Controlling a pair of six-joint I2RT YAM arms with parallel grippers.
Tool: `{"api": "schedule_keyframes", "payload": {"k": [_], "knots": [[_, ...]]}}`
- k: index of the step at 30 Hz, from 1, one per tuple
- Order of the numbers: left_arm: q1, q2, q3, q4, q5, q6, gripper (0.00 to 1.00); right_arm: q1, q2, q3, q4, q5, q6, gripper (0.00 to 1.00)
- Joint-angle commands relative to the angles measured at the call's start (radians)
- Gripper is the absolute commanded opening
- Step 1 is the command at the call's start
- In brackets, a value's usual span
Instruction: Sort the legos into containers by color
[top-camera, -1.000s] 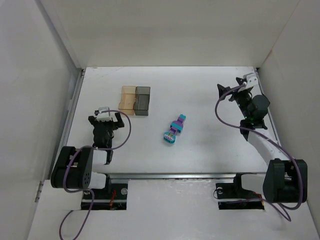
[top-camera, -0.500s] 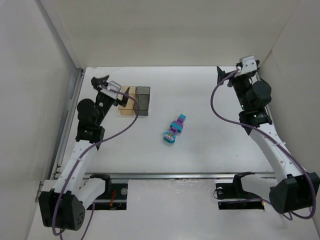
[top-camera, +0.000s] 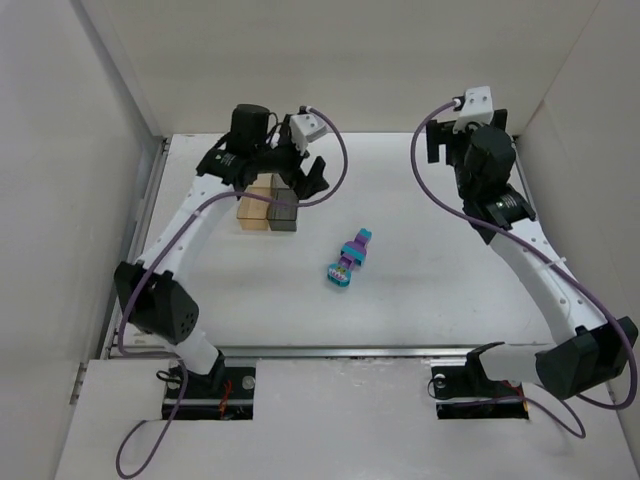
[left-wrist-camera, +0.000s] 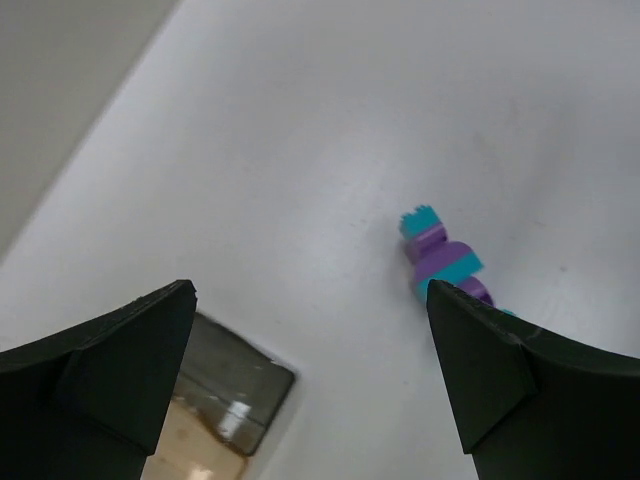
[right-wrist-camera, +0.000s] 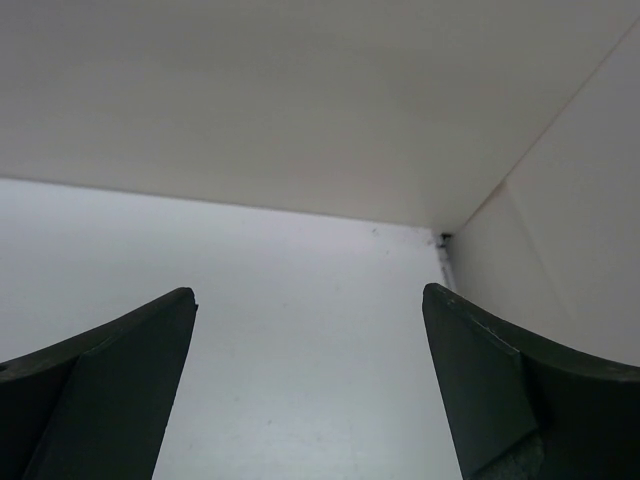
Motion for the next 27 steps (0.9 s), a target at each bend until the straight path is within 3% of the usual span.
{"api": "schedule_keyframes", "payload": {"k": [1, 4, 6, 8, 9, 11, 13, 15, 18, 20, 27], "knots": [[-0.010, 0.057, 0.067, -0.101, 0.202, -0.120, 1.00, 0.002, 0.001, 0.067, -0.244, -0.049, 0.208, 1.00], [-0.059, 0.138, 0.162, -0.199, 0.163, -0.050, 1.00, 0.002, 0.001, 0.047, -0.289, -0.088, 0.258, 1.00], [-0.146, 0.129, 0.208, -0.204, -0.093, 0.092, 1.00, 0.002, -0.021, 0.019, -0.321, -0.077, 0.298, 1.00], [-0.192, 0.083, 0.182, -0.117, -0.246, 0.093, 1.00, 0.002, -0.030, 0.001, -0.321, -0.050, 0.321, 1.00], [-0.217, 0.027, 0.101, -0.039, -0.391, -0.041, 1.00, 0.002, -0.030, -0.010, -0.321, -0.030, 0.321, 1.00], [-0.217, -0.018, 0.009, 0.152, -0.512, -0.224, 1.00, 0.011, -0.042, -0.030, -0.312, 0.003, 0.336, 1.00], [-0.208, -0.043, -0.115, 0.216, -0.454, -0.181, 1.00, 0.012, -0.051, -0.030, -0.303, 0.012, 0.364, 1.00], [-0.226, -0.003, -0.110, 0.145, -0.396, -0.153, 1.00, 0.012, -0.060, -0.030, -0.303, -0.013, 0.377, 1.00], [-0.292, 0.190, 0.071, -0.105, -0.410, -0.205, 1.00, 0.012, -0.061, -0.030, -0.312, -0.050, 0.405, 1.00], [-0.303, 0.319, 0.163, -0.201, -0.321, -0.192, 1.00, 0.012, -0.061, -0.021, -0.322, -0.080, 0.433, 1.00], [-0.338, 0.341, -0.007, -0.088, -0.337, -0.275, 1.00, 0.012, -0.061, -0.034, -0.355, -0.188, 0.506, 1.00]]}}
